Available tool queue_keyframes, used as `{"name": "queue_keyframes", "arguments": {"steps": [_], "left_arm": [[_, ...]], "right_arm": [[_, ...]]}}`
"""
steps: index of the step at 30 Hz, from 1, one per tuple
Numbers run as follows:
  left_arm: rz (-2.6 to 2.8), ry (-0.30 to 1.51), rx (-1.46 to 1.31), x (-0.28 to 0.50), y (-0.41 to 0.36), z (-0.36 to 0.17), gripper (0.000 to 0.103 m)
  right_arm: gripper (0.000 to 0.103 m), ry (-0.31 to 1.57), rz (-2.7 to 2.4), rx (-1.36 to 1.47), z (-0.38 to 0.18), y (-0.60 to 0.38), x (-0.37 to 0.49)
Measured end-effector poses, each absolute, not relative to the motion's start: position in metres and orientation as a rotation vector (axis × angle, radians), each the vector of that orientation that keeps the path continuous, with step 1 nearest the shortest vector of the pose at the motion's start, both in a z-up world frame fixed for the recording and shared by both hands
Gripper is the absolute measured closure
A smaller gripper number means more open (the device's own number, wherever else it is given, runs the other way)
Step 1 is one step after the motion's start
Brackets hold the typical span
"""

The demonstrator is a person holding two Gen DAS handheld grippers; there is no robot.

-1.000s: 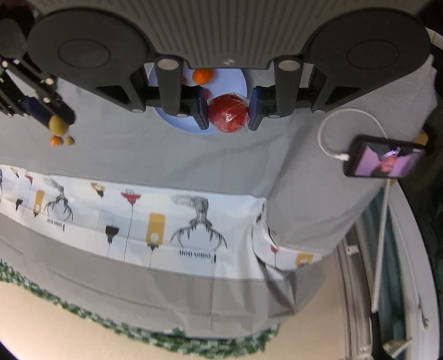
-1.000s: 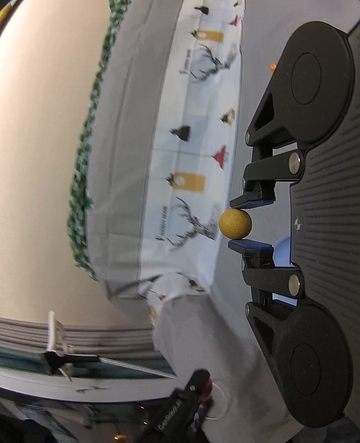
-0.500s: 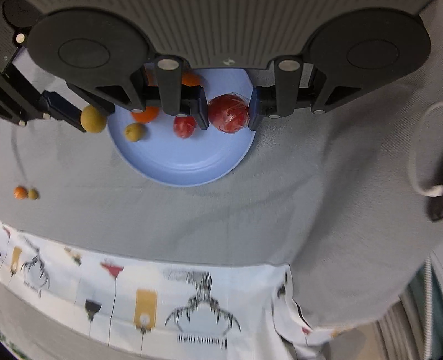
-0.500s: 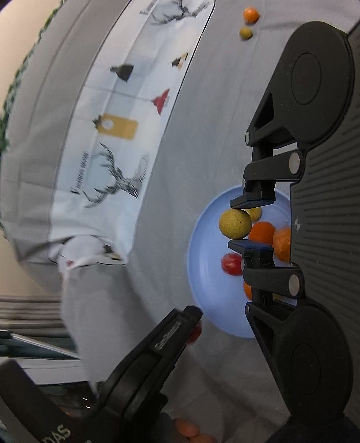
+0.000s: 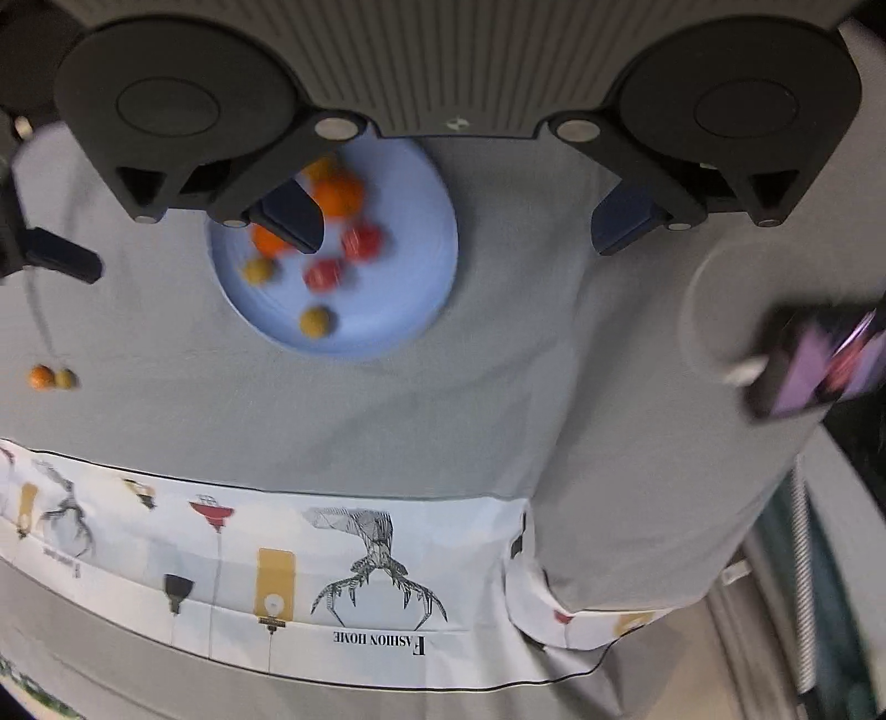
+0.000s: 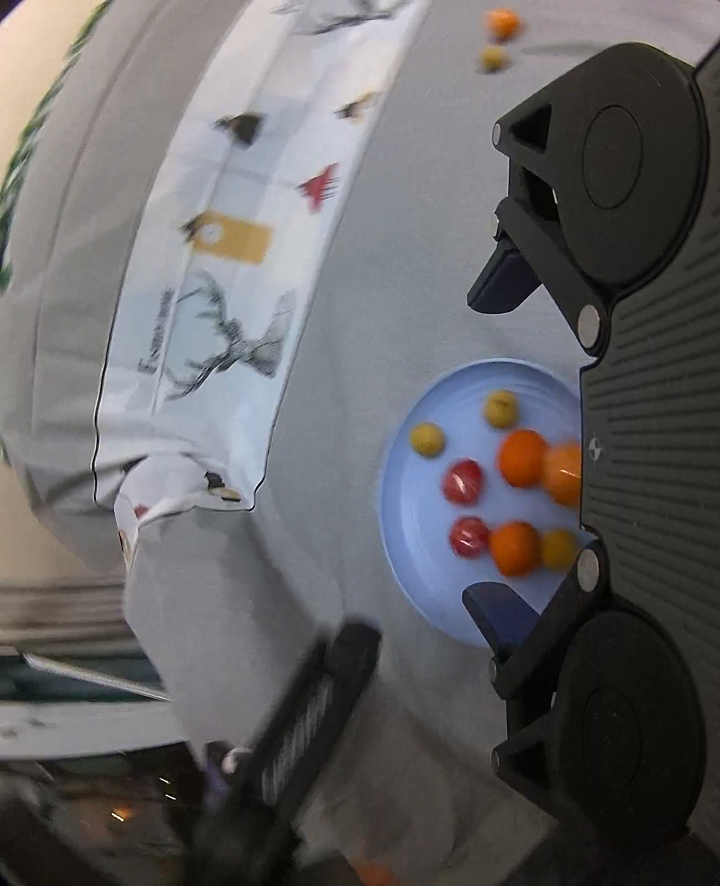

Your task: Organize fruits

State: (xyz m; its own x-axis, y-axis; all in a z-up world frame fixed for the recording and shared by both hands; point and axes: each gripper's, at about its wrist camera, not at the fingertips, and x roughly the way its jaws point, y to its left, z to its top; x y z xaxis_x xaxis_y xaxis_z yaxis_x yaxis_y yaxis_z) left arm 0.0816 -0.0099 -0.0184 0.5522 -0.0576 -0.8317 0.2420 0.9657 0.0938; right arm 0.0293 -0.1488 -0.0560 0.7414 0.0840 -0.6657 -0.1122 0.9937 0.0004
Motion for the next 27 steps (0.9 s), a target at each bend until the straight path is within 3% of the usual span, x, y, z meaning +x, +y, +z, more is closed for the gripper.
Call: {"name": "queue_keyframes", "arguments": {"steps": [12, 27], "left_arm": [[-0.154, 0.891, 0.237, -0.040, -0.016, 0.021, 0.000], [-0.133, 0.825, 0.209, -0.061, -0.017, 0.033, 0.000]], "right_arm": [[0.001, 0.625, 0.010, 0.000, -0.020, -0.152, -0.071], [0.001, 0.521, 0.004, -0.057, 0.009, -0.151, -0.114]]}}
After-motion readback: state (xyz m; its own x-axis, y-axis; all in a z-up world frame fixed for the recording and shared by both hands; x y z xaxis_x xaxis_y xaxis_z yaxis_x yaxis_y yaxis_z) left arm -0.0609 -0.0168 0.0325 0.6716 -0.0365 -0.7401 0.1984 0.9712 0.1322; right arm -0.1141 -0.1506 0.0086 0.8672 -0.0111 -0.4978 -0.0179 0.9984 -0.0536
